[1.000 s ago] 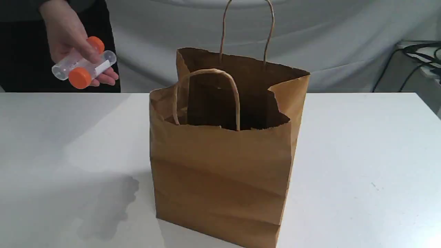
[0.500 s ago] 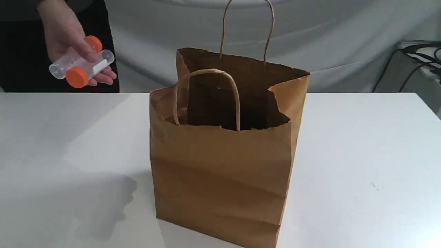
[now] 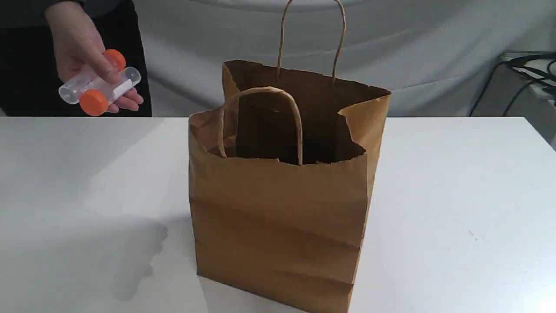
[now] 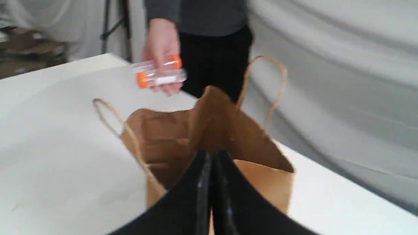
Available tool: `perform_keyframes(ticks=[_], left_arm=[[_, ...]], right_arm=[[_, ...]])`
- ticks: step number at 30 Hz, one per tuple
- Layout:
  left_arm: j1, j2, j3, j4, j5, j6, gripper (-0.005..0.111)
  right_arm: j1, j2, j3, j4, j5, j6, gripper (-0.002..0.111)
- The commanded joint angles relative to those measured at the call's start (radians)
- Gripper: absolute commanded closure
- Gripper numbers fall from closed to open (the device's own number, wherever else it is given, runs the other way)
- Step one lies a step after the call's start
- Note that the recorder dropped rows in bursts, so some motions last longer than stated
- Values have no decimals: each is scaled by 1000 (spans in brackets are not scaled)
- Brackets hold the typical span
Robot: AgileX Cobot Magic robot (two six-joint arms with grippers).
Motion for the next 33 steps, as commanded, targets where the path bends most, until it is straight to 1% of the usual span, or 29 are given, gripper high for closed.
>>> perform_keyframes(ticks=[1, 5, 8, 11, 16, 18, 19, 20, 21, 24, 26, 28, 33], left_arm=[[1, -3, 4, -10, -2, -6, 107], [1, -3, 4, -10, -2, -6, 107], [1, -3, 4, -10, -2, -6, 107], [1, -3, 4, -10, -2, -6, 107], [1, -3, 4, -10, -2, -6, 107], [1, -3, 4, -10, -2, -6, 107], [1, -3, 4, -10, -2, -6, 107], [1, -3, 4, -10, -2, -6, 107], [1, -3, 4, -10, -2, -6, 107], [1, -3, 4, -10, -2, -6, 107], [1, -3, 4, -10, -2, -6, 107], [1, -3, 4, -10, -2, -6, 107], [1, -3, 4, -10, -2, -6, 107]], right_arm=[[1, 106, -99, 53, 102, -10, 108], [13, 177, -155, 69, 102, -3, 108], [83, 212, -159, 57, 102, 8, 108], [204, 252, -159, -9, 91, 22, 108], [406, 301, -159, -161, -70, 42, 107], [462, 308, -159, -222, -127, 47, 102], [485, 311, -159, -247, -160, 66, 97], [505, 313, -159, -268, -195, 91, 90], [517, 315, -159, -279, -214, 97, 86], [558, 334, -159, -286, -274, 126, 65], [585, 355, -159, -292, -306, 131, 56], [615, 385, -159, -292, -334, 131, 52], [678, 456, -159, -307, -380, 131, 51]])
